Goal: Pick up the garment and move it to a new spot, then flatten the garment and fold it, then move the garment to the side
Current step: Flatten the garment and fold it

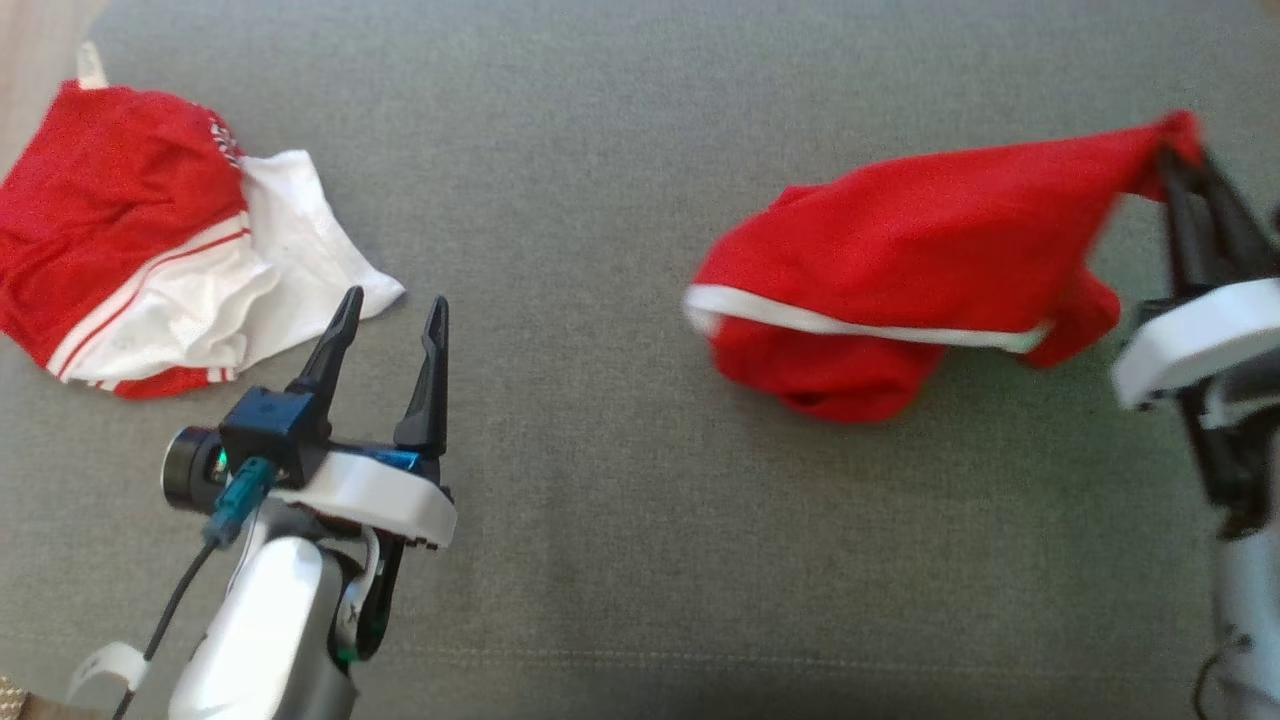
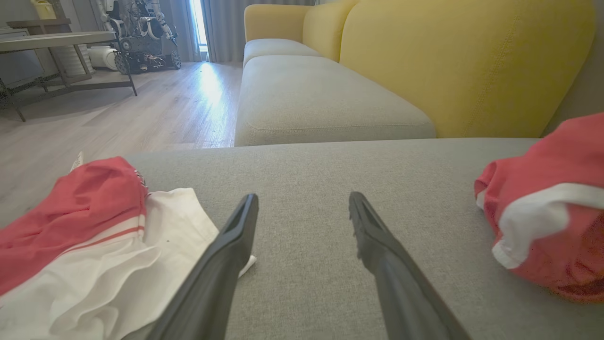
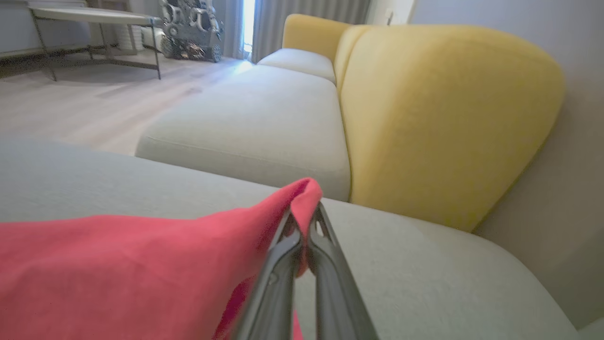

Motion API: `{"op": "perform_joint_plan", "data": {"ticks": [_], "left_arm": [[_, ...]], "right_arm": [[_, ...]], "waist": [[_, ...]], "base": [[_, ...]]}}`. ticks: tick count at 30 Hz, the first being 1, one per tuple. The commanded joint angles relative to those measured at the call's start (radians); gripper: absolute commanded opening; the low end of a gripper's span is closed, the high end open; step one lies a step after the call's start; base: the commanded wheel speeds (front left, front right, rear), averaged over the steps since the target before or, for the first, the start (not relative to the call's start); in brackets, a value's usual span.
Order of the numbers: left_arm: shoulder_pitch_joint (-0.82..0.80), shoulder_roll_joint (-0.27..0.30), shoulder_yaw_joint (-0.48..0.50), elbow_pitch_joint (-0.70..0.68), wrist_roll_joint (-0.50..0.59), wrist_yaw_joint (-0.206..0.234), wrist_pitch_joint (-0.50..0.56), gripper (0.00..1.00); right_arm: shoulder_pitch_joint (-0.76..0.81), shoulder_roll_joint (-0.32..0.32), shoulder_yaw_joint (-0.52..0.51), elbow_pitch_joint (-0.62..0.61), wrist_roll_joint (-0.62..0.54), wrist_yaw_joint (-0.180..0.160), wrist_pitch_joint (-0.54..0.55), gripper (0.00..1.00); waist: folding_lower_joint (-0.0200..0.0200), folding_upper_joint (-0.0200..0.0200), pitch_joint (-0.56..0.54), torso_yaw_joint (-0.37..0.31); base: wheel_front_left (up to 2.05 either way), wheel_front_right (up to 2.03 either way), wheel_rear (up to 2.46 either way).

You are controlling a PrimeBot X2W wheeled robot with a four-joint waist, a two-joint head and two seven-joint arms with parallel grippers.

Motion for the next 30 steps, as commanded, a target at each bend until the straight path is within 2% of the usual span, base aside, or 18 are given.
{"op": "perform_joint_plan", "data": {"ticks": [1,8,18,19,20,24,30], "left_arm": [[-0.052,0.021,0.043,-0.038,0.008,0.003,-0.012,1.0],[-0.084,0.011,0.04,-0.044,0.018,-0.006,-0.012,1.0],[-0.126,-0.01,0.041,-0.048,0.036,-0.022,-0.012,1.0],[-0.128,-0.012,0.042,-0.046,0.037,-0.023,-0.012,1.0],[-0.129,-0.014,0.044,-0.045,0.038,-0.025,-0.012,1.0],[-0.117,-0.019,0.055,-0.036,0.042,-0.025,-0.012,1.0],[-0.082,-0.021,0.074,-0.03,0.043,-0.02,-0.012,1.0]], "right_arm": [[-0.03,-0.016,-0.015,-0.012,0.0,0.004,0.008,0.0],[-0.104,-0.04,-0.125,0.19,0.029,0.004,0.006,0.0],[-0.28,-0.05,-0.157,0.445,0.04,0.004,-0.052,0.0],[-0.29,-0.047,-0.157,0.461,0.041,0.004,-0.063,0.25],[-0.297,-0.041,-0.156,0.475,0.047,0.004,-0.074,1.0],[-0.292,-0.017,-0.141,0.495,0.063,0.004,-0.113,1.0],[-0.226,0.025,-0.112,0.41,0.101,0.004,-0.186,1.0]], "waist": [[0.0,0.0,0.019,-0.008],[0.0,0.0,0.084,-0.008],[0.0,0.0,0.152,0.015],[0.0,0.0,0.153,0.016],[0.0,0.0,0.153,0.016],[0.0,0.0,0.127,0.003],[0.0,0.0,0.075,-0.025]], "base": [[0.0,0.0,0.0],[0.0,0.0,0.0],[0.0,0.0,0.0],[0.0,0.0,0.0],[0.0,0.0,0.0],[0.0,0.0,0.0],[0.0,0.0,0.0]]}}
